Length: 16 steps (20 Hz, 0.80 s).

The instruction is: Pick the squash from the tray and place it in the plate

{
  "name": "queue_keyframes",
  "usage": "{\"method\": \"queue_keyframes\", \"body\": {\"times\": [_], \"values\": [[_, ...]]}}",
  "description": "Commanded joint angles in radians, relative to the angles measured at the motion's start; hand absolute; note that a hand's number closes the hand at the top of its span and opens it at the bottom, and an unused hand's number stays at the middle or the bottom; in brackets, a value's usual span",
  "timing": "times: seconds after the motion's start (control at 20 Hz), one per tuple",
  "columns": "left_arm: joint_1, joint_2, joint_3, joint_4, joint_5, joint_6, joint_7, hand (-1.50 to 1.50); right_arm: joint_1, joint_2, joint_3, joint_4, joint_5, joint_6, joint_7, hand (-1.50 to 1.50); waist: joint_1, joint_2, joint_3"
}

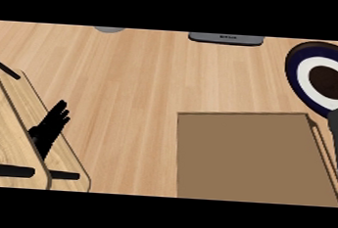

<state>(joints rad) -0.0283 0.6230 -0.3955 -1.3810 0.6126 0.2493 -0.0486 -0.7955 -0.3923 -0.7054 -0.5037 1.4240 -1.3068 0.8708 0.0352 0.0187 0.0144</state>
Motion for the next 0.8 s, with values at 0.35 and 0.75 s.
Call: {"method": "queue_keyframes", "body": {"times": [0.35, 0.75], "values": [[-0.005, -0.096, -0.063, -0.03, 0.014, 0.038, 0.061, 0.0, 0.1, 0.045, 0.16, -0.246, -0.305, -0.188, -0.092, -1.5, -0.038, -0.009, -0.004], [0.017, -0.101, -0.05, -0.007, 0.027, 0.043, 0.04, 0.0, 0.358, 0.168, 0.502, -0.54, -0.519, -0.191, -0.104, -1.5, -0.052, -0.015, -0.006]]}}
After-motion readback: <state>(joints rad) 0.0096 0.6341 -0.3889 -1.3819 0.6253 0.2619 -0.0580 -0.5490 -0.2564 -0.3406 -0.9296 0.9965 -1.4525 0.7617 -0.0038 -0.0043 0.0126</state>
